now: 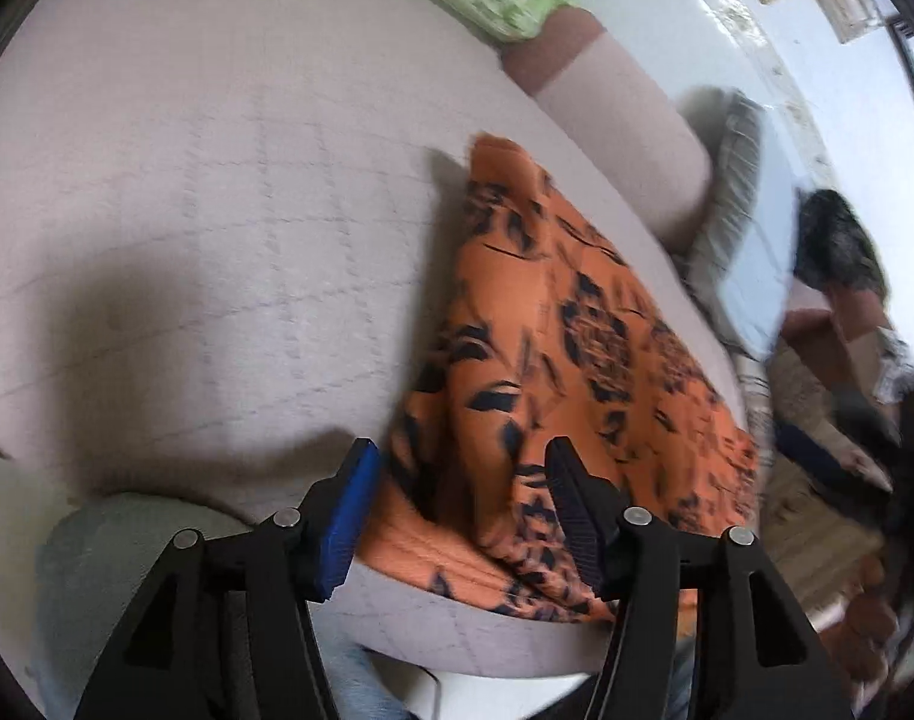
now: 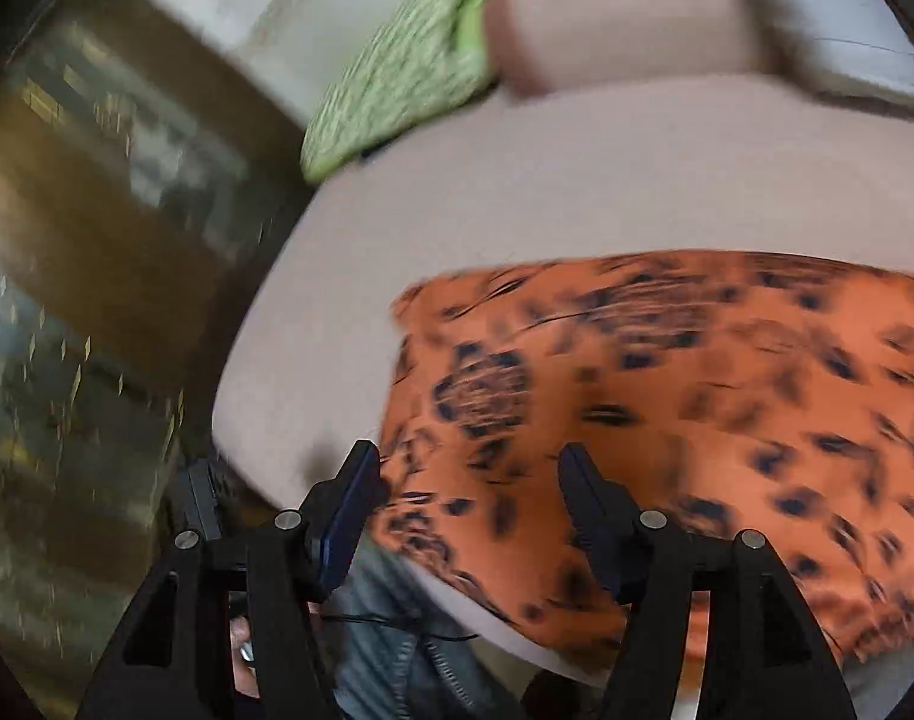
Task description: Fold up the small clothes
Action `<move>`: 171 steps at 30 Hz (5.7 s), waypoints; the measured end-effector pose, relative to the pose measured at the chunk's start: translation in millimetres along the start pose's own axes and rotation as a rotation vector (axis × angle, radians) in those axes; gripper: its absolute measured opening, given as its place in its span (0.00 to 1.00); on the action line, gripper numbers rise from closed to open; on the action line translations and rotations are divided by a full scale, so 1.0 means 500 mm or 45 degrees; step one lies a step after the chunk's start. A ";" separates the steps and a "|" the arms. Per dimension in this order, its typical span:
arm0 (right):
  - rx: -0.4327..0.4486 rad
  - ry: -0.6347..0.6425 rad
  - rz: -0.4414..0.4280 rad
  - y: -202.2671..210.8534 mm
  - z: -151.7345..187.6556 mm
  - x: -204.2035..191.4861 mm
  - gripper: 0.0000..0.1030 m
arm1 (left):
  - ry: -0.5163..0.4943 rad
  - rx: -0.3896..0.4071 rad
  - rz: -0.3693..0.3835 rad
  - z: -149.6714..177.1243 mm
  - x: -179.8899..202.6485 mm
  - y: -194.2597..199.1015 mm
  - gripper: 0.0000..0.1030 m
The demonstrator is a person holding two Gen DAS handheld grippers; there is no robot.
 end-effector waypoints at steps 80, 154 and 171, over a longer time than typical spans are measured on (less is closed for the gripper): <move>0.440 -0.494 -0.023 0.303 0.039 0.513 0.46 | -0.846 -0.198 0.168 0.192 0.596 -0.110 0.32; 0.325 -0.569 0.147 0.302 0.042 0.585 0.78 | -0.380 -0.223 0.131 -0.007 0.470 -0.171 0.63; 0.097 -0.548 0.101 0.115 -0.087 0.664 0.46 | -0.007 -0.452 0.187 -0.029 0.460 -0.503 0.33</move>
Point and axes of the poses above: each gripper's, at about its wrist camera, not at the fingertips, and y roughly against the way its jaws point, x to its right, z to its underside, the point moved 4 cm from there along -y, roughly the way its jaws point, and after that the axes turned 11 degrees about x, right-handed, at the moved point
